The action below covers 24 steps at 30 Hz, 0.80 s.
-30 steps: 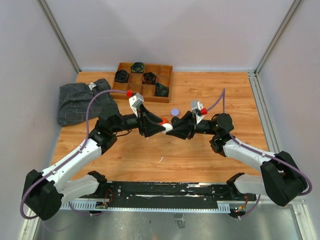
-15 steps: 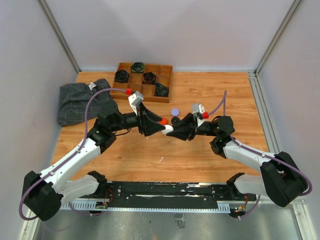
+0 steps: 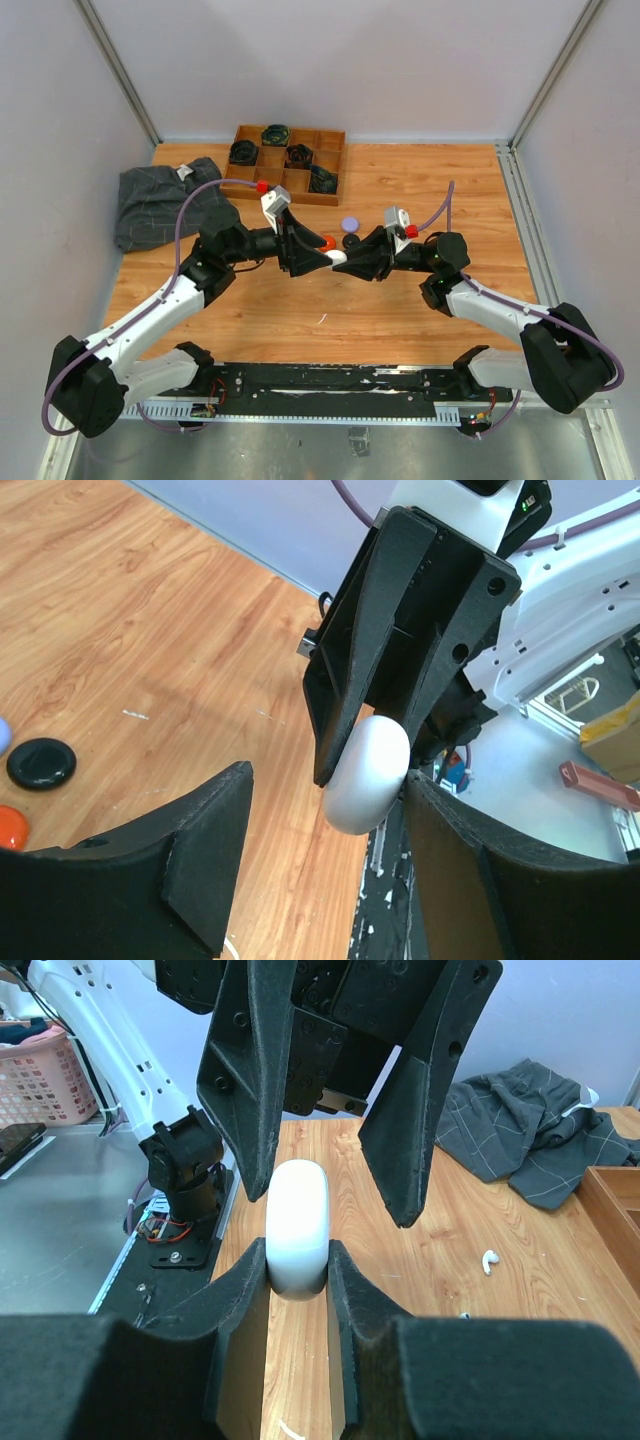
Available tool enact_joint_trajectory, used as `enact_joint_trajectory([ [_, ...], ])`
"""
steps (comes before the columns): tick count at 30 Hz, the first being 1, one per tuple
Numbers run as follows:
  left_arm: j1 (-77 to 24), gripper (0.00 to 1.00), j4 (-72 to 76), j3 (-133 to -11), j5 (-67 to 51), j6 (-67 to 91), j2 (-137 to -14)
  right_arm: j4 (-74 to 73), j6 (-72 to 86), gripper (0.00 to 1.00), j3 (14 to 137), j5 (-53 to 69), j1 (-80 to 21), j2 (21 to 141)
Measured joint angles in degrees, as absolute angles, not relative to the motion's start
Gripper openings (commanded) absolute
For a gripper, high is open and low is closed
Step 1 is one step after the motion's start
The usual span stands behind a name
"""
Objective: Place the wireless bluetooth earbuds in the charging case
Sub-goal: Open the charging case.
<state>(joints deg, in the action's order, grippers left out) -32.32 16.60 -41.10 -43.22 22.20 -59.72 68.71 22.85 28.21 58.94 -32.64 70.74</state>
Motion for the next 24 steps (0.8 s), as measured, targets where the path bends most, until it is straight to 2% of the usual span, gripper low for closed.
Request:
enact_joint_trajectory([
  [24,-32.34,0.66,16.6,-41.63,-39.18,24.53,-59.13,69.69,22.92,0.01,27.66,58.98,-32.64,70.72],
])
